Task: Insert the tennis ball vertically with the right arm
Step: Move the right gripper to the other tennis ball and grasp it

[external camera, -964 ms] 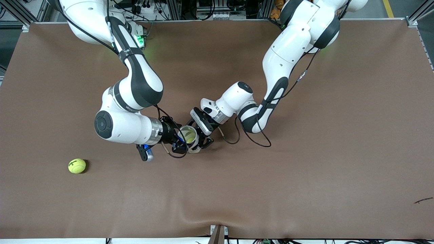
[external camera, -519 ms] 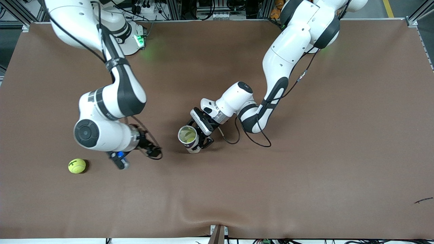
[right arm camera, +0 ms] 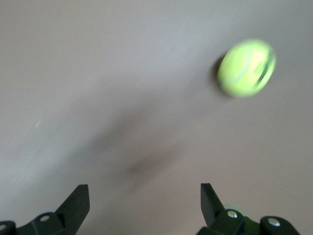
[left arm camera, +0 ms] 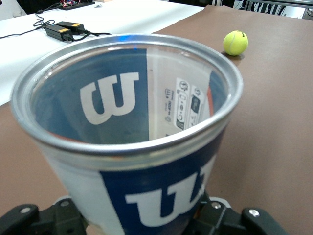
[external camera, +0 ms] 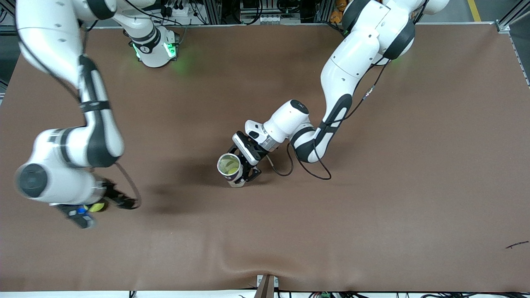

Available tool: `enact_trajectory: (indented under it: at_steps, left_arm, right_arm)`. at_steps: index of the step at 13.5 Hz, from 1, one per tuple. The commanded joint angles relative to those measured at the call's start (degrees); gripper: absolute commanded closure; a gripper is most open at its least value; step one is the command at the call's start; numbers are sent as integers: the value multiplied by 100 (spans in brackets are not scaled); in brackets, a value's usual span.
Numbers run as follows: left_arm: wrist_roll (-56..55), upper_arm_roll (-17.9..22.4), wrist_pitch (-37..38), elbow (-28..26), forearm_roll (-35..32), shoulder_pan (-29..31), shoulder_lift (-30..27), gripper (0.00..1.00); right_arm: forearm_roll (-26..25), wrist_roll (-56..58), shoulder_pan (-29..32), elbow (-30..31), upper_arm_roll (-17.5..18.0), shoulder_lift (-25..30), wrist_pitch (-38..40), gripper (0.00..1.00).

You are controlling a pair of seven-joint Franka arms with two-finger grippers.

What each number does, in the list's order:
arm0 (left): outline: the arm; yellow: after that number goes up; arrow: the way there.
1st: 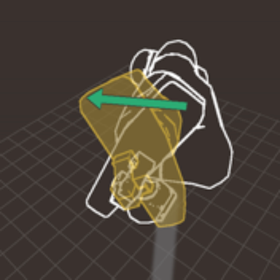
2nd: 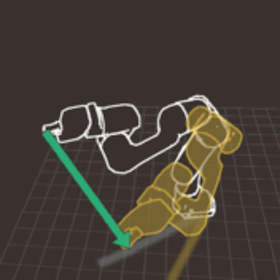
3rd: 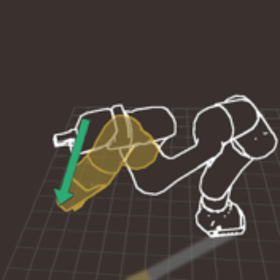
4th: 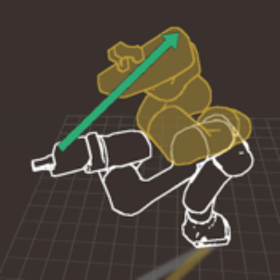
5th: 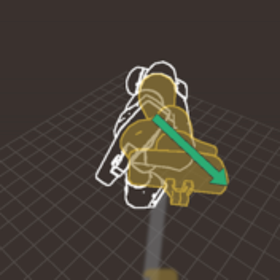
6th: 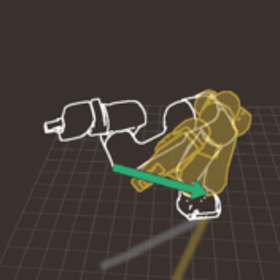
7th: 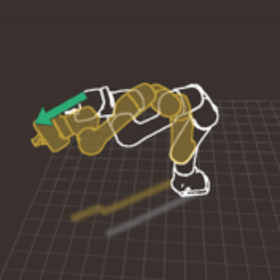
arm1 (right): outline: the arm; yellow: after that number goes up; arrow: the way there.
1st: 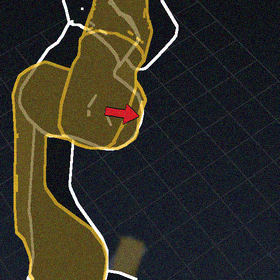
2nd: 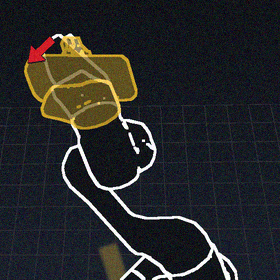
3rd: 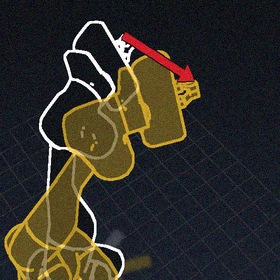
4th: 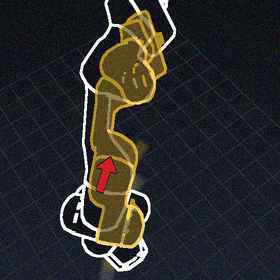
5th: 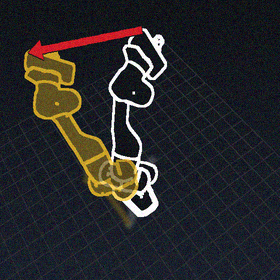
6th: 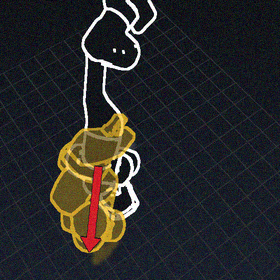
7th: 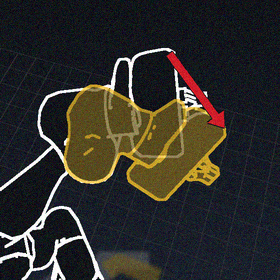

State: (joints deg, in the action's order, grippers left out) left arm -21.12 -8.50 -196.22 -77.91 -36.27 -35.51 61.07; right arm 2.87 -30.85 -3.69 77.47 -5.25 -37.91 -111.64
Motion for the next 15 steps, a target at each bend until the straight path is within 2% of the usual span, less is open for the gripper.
enact_trajectory:
  at_steps: [1,5,11,13,15]
  left_arm:
    - [-15,68,-92,66,-100,-44,28,21]
    - [-15,77,-92,66,-100,-44,37,20]
    - [-15,68,-92,48,-91,-44,37,20]
    - [-15,76,-92,57,-91,-53,72,20]
    - [-15,77,-92,57,-91,-53,89,20]
  right_arm:
    - [-261,964,596,-48,121,-347,-532,0]
    - [-366,1807,817,-48,121,-647,-1316,0]
    - [-393,4654,975,136,129,-647,-1308,0]
    - [-384,5297,1072,294,129,-674,-1299,0]
    - [-384,5432,1081,479,129,-674,-1334,0]
